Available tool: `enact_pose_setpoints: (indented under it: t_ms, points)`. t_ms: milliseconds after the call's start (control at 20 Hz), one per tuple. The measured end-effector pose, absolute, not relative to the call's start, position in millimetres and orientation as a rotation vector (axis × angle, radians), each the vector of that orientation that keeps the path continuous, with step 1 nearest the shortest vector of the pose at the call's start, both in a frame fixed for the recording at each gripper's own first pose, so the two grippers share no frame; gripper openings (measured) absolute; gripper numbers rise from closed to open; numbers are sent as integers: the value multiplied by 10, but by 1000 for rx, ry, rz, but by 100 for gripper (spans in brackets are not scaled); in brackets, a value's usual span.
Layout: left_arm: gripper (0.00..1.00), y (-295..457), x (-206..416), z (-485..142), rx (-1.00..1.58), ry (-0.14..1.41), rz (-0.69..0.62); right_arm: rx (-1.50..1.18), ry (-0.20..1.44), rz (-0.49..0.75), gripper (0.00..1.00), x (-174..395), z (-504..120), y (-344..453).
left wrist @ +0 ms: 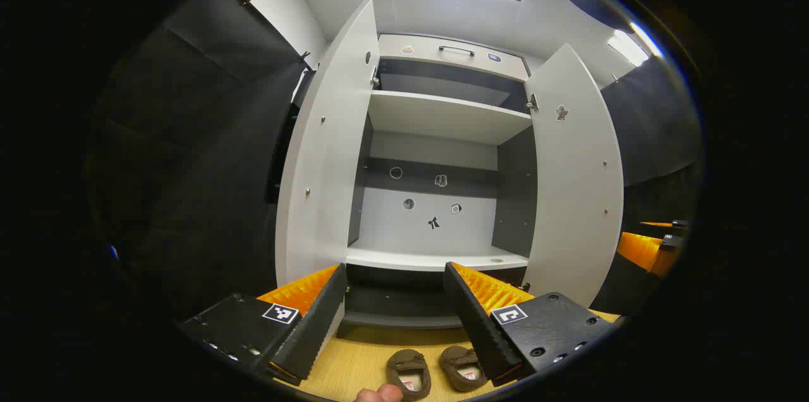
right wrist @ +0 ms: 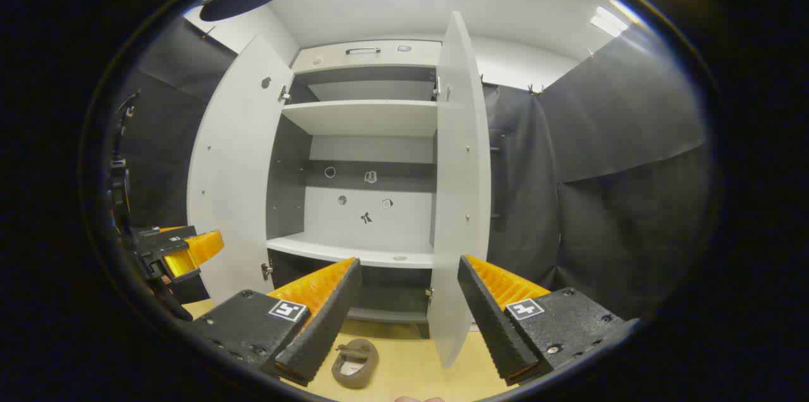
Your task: Grab one shoe with the right hand and put it into the shoe cabinet, grab the other shoe with the left hand and put it into the shoe cabinet; then close the right door with the right hand and the left door with the left hand.
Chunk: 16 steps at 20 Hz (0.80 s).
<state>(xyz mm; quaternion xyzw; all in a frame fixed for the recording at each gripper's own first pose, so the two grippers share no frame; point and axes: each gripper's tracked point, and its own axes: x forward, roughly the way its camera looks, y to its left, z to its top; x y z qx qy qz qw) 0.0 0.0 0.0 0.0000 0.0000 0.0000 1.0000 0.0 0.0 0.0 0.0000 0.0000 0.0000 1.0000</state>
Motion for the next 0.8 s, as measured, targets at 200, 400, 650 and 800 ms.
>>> enact_pose_setpoints:
  t_ms: [200, 400, 650, 800]
  points:
    - [95, 21, -3, 18, 7, -5, 3, -7, -2, 1, 100, -4, 11, 12]
    - [95, 13, -7, 28, 4, -8, -6, -10, -6, -6, 100, -3, 34, -12]
    - [95, 28, -15, 30, 17, -11, -9, -5, 2, -5, 99, -3, 19, 13]
    - [95, 29, -14, 33, 15, -8, -10, -15, 7, -3, 98, -11, -10, 27]
